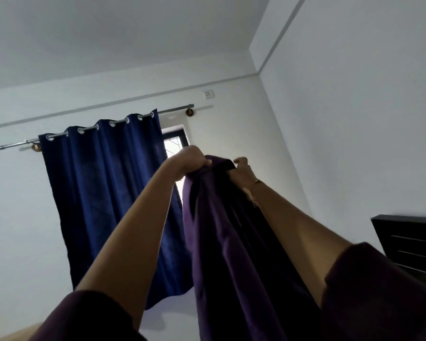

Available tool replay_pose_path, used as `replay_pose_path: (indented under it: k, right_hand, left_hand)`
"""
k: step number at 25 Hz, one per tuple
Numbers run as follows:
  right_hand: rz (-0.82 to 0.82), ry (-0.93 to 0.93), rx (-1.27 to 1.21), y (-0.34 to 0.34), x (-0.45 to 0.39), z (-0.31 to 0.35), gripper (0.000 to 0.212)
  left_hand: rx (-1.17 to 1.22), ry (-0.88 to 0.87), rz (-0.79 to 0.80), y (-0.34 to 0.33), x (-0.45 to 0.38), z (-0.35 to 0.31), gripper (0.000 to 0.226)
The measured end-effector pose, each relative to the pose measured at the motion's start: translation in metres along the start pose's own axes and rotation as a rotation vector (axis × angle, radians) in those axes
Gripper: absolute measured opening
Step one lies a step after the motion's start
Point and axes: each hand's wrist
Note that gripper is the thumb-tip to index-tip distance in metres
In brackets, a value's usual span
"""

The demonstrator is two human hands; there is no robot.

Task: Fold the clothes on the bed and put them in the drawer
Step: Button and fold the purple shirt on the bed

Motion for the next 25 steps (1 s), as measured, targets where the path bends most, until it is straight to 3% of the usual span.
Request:
replay_pose_path:
  k: [2,4,8,11,12,14,15,17,18,20,21,22,25]
  right_hand:
    - [0.062,0.013,-0.097,-0.004,0.0,-0.003,0.052]
    - [0.067,0.103,-0.012,-0.01,0.006,-0.003,0.033]
    - [-0.126,0.37,0.225,-0.016,0.017,-0.007,0.036]
    - [0.091,0.386,0.501,-0.013,0.02,-0.015,0.051]
    - [0.113,0.381,0.582,-0.012,0.021,-0.02,0.048]
    - [-0.011,0.399,0.621,-0.013,0.023,-0.029,0.028]
    - [-0.085,0.384,0.594,-0.013,0.025,-0.031,0.023]
    - [-0.206,0.353,0.545,-0.014,0.028,-0.029,0.02]
    - [-0.251,0.34,0.526,-0.014,0.027,-0.028,0.02]
    - [-0.282,0.334,0.48,-0.013,0.028,-0.025,0.024]
    - [-0.264,0.344,0.455,-0.013,0.029,-0.025,0.027]
    - [-0.243,0.362,0.442,-0.016,0.029,-0.026,0.028]
    - [-0.269,0.35,0.423,-0.027,0.031,-0.032,0.016]
  left_hand:
    - [0.448,0.169,-0.116,-0.019,0.0,-0.002,0.019]
    - [0.77,0.297,-0.166,-0.031,0.001,0.002,0.024]
    - [0.946,0.4,-0.15,-0.042,0.013,0.014,0.008]
    - [1.158,0.436,-0.138,-0.041,0.018,0.02,0.017]
    - [1.256,0.447,-0.141,-0.041,0.02,0.021,0.016]
    - [1.22,0.406,-0.117,-0.042,0.028,0.024,0.015]
    - [1.015,0.342,-0.116,-0.044,0.035,0.029,0.017]
    - [0.317,0.101,-0.248,-0.061,0.053,0.055,0.025]
    - [-0.042,-0.043,-0.395,-0.07,0.063,0.07,0.03]
    - [-0.392,-0.201,-0.658,-0.089,0.085,0.101,0.039]
    - [-0.361,-0.162,-0.677,-0.1,0.093,0.114,0.043]
    - [-0.217,-0.067,-0.587,-0.107,0.101,0.12,0.043]
    - [0.531,0.338,-0.127,-0.121,0.114,0.123,0.031]
Point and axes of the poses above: each hand's wrist, its own x-axis away from the middle knuckle, its own y-axis out of the back of the hand, z = x × y, and after that the axes turned 2 degrees about -z, right-handed
